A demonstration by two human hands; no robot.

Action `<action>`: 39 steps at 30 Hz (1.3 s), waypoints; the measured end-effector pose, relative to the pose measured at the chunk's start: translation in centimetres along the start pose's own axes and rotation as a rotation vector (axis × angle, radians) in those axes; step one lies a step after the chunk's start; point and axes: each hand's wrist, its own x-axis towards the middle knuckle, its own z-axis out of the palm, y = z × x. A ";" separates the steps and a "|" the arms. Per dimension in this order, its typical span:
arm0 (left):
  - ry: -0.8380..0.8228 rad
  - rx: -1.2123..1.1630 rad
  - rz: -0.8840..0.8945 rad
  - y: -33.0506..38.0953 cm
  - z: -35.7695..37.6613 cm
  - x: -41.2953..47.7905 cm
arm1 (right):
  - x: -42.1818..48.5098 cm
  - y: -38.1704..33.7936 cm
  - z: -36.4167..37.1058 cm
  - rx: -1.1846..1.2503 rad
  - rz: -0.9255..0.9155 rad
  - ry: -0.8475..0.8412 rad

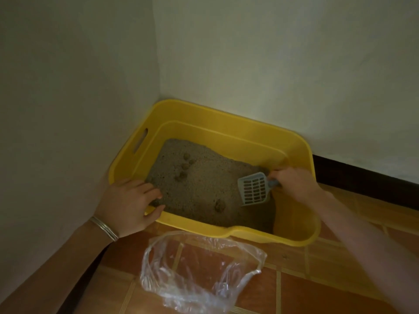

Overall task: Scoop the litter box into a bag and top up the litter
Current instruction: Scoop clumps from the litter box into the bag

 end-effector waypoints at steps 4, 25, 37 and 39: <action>0.028 0.038 -0.007 0.0 0.1 -0.1 | 0.0 0.2 -0.2 0.075 -0.114 0.070; 0.087 -0.036 -0.087 -0.2 0.0 -1.5 | 0.2 -1.9 2.7 0.250 -0.203 -0.132; -0.009 -0.001 -0.050 -0.5 -0.4 -1.9 | 1.7 -3.4 3.4 0.453 -0.228 -0.104; -0.030 0.006 -0.046 -0.7 -0.4 -2.0 | 2.0 -4.2 3.7 0.513 -0.194 -0.116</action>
